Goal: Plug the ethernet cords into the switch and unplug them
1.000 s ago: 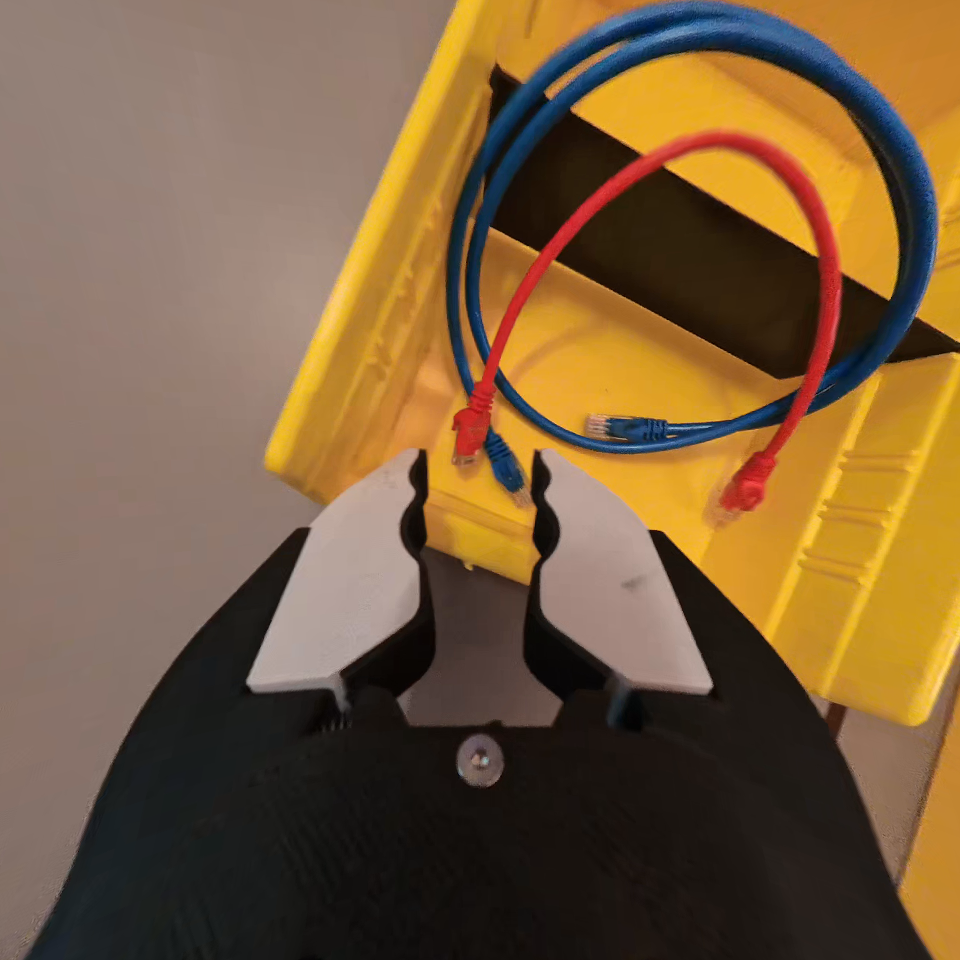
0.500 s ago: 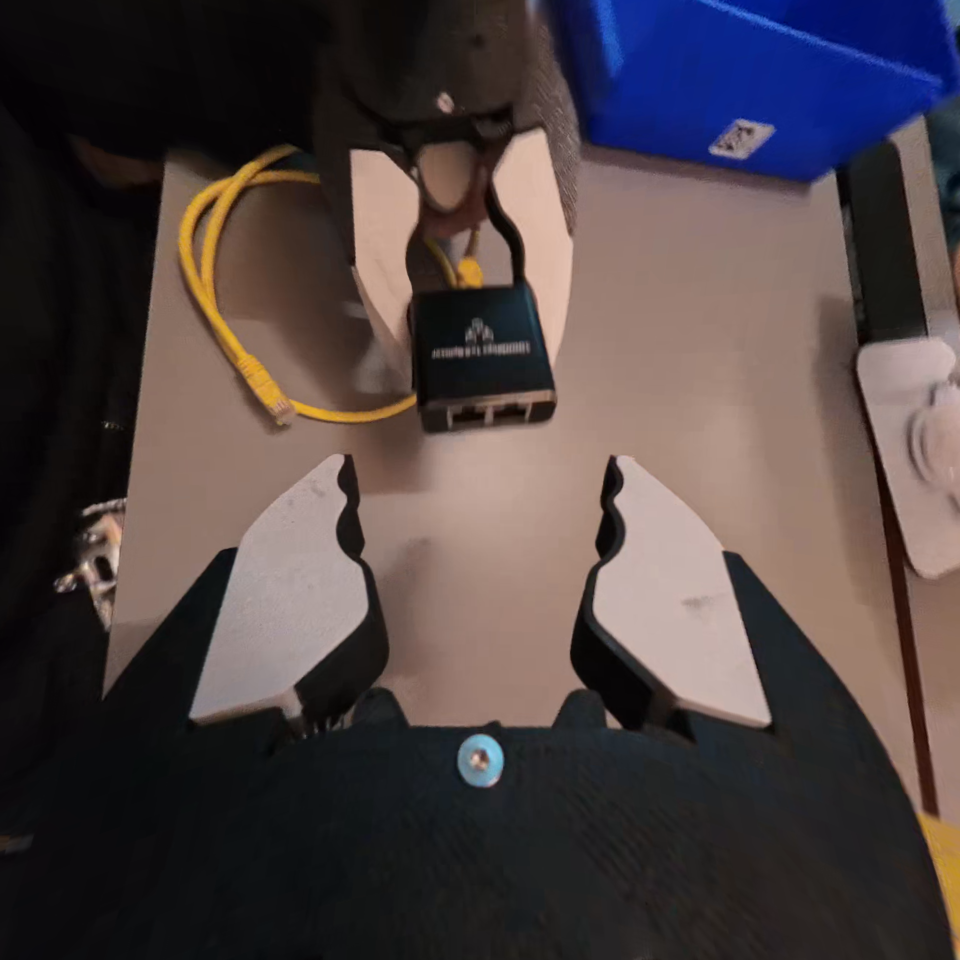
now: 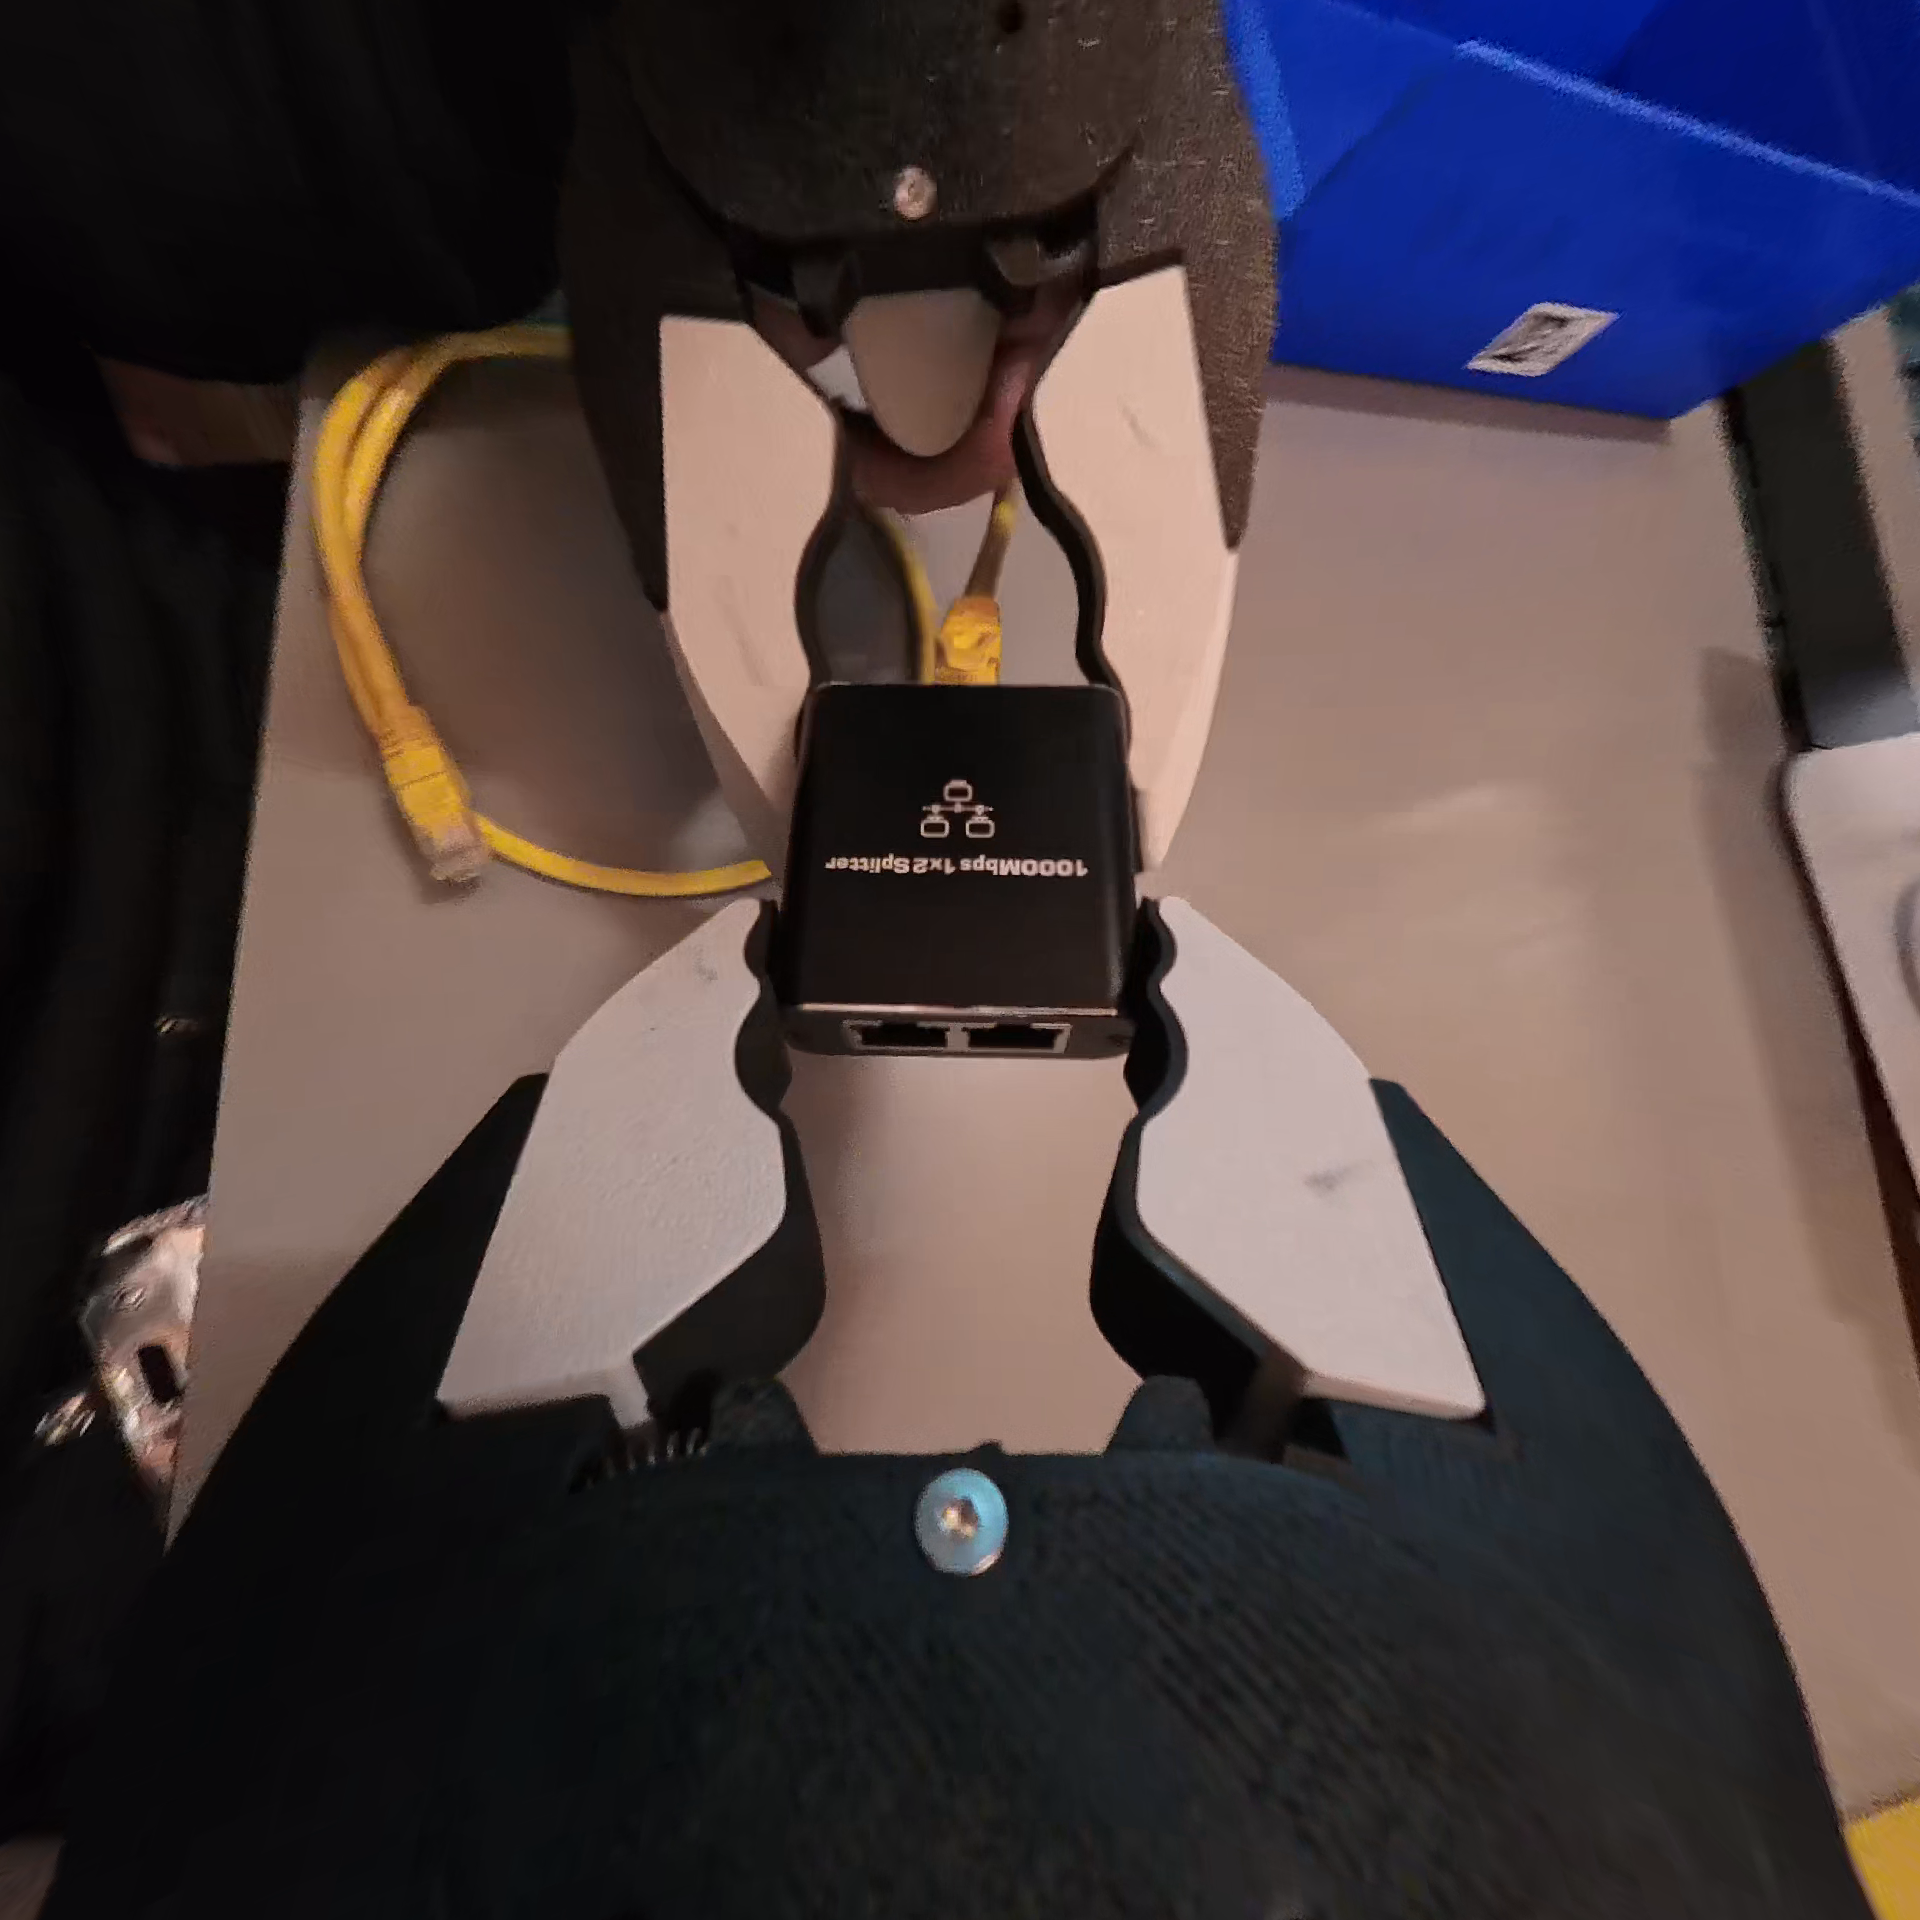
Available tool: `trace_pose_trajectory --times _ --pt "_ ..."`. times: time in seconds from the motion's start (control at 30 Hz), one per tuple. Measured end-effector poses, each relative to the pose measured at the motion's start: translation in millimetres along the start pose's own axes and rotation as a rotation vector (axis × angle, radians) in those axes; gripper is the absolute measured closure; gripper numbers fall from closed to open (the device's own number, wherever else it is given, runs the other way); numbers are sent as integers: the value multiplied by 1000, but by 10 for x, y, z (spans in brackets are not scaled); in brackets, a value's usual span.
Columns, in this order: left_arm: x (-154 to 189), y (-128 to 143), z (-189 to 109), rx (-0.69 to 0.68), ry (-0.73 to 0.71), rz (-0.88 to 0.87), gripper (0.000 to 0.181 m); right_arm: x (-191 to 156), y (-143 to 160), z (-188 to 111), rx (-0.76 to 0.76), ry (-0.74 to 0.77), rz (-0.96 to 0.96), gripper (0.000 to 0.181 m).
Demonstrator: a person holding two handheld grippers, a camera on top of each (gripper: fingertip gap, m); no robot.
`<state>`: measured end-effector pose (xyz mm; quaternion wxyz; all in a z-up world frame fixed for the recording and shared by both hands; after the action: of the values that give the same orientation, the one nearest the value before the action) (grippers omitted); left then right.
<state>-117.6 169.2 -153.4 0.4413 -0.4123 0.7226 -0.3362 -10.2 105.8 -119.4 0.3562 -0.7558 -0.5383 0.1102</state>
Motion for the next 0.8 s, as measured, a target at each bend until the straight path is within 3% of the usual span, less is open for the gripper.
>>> trace_pose_trajectory --times 0.03,0.17,0.27,0.33,0.4,0.5,0.57,0.7,0.77,0.8 --pt "-15 -2 -3 -10 -32 -4 119 16 5 -30 21 59 15 118" --pt "-230 -89 -170 38 -242 -145 96 131 110 -271 91 396 73 118" --pt "-381 -208 -284 148 -288 -488 103 137 124 -407 148 664 99 118" --pt "-395 -237 -229 230 -163 -847 115 92 93 -416 152 796 78 118" --pt "-300 -250 -83 354 159 -1120 121 22 27 -372 174 858 30 118" --pt "-199 -151 152 446 521 -1392 124 -81 -51 -251 192 876 11 119" --pt "-167 -112 236 545 654 -1497 144 -148 -84 -169 205 878 7 119" --pt "-99 -78 316 596 714 -1462 156 -219 -101 -59 227 824 -20 119" --pt "-96 -48 307 611 703 -1376 157 -237 -87 -77 208 724 -93 118" --pt "-100 -38 291 569 714 -1339 157 -256 -83 -103 198 652 -118 108"
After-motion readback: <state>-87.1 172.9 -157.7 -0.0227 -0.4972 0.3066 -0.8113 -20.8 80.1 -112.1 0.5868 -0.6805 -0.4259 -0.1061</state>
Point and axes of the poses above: each gripper's, where its closed fingertips meet, z out along the fingers, y out of its underside, x = y × z across the jaws, the point moved 8 cm from there along -z, back along the fingers, and after that the axes turned 7 degrees about -y, right-handed, at the moved point
